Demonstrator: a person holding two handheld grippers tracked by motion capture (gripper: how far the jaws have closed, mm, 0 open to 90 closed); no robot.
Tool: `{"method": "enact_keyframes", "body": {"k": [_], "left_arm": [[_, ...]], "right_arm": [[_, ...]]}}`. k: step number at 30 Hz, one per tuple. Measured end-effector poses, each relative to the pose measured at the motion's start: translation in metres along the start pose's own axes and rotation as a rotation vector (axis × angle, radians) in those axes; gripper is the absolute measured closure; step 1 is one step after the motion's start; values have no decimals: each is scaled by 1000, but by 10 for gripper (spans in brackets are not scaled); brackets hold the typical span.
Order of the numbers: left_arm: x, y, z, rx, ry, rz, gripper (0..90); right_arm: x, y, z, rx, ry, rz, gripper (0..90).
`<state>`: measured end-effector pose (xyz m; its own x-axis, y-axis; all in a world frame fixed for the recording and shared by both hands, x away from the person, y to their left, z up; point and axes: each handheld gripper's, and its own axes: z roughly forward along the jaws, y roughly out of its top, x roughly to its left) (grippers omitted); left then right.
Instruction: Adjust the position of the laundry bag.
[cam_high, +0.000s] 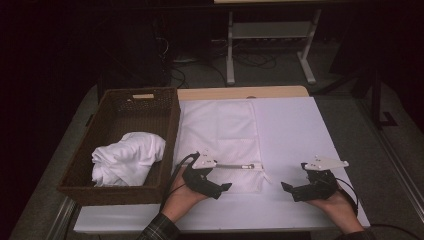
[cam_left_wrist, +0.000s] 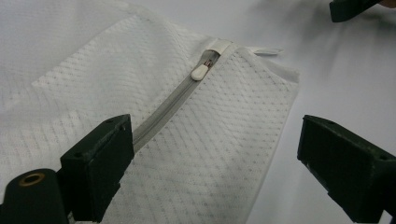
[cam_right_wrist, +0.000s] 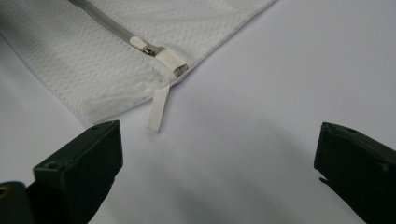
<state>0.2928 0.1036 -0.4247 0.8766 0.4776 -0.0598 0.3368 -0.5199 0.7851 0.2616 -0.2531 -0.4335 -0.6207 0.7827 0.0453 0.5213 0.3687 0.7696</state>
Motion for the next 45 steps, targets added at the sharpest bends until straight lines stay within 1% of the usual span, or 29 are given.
{"method": "enact_keyframes", "body": {"k": [4,6,7,11,12,14,17,18,21,27,30,32,35,38,42,45], "left_arm": [[0,-1,-1,-5,-1,1,101],[0,-2,-1,-3,-1,-1,100],[0,-2,-1,-2,-1,-3,101],[0,-3,0,1,-3,-3,101],[0,-3,0,2,-4,-2,101],[-1,-3,0,2,-4,-1,101],[-1,-4,0,2,-4,-2,101],[-1,-5,0,7,-4,0,101],[-2,-6,0,7,-5,1,101],[-1,-7,-1,7,-5,-3,101],[-2,-7,-1,6,-6,-2,101],[-2,-8,-1,6,-8,-1,101],[-2,-8,-2,6,-8,3,101],[-2,-9,-2,4,-6,-1,101],[-2,-10,-2,6,-8,-1,101],[-3,-12,-2,8,-10,1,100]], "right_arm": [[-1,4,4,0,3,-2,5],[-1,5,5,3,3,-5,5],[0,7,7,8,3,-15,5],[-1,11,9,16,10,-17,5],[-1,12,11,17,13,-16,11],[-2,14,12,14,25,-14,62],[-4,17,14,12,37,-6,75],[-6,20,17,7,45,-8,102],[-8,23,21,6,50,-5,120],[-12,32,31,12,40,-4,136],[-14,36,36,11,37,-10,182],[-16,40,39,7,50,-10,216],[-17,44,44,12,41,-16,227],[-19,49,47,-3,45,0,236],[-23,54,52,-13,44,6,256],[-25,55,55,-7,41,10,256]]}}
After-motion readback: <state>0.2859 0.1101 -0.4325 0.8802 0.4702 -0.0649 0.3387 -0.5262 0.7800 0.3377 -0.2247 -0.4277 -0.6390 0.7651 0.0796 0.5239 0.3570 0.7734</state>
